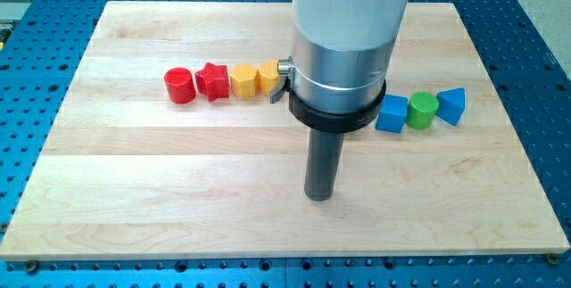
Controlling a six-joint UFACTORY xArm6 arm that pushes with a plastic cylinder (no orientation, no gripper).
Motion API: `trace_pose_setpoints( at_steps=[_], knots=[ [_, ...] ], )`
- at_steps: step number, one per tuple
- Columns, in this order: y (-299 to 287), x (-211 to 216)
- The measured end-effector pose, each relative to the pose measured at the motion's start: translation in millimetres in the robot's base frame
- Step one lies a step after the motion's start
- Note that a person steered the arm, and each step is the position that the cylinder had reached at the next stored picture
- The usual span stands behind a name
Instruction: Move your arm to the bottom of the red circle
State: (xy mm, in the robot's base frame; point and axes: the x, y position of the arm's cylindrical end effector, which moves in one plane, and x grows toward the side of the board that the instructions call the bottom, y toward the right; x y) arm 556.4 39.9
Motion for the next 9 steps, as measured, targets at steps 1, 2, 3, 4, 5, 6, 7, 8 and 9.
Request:
trace_pose_setpoints(
  at_steps=[1, 2, 3, 4, 5, 6, 7, 8, 9],
  knots=[
    [0.0, 0.4],
    [0.0, 0.6],
    [0.1, 3.7],
    [0.2, 5.6],
    [0.2, 5.8],
    [0.2, 5.8],
    [-1.9, 5.7],
    [3.0, 5.5],
    [8.2, 2.9]
  ],
)
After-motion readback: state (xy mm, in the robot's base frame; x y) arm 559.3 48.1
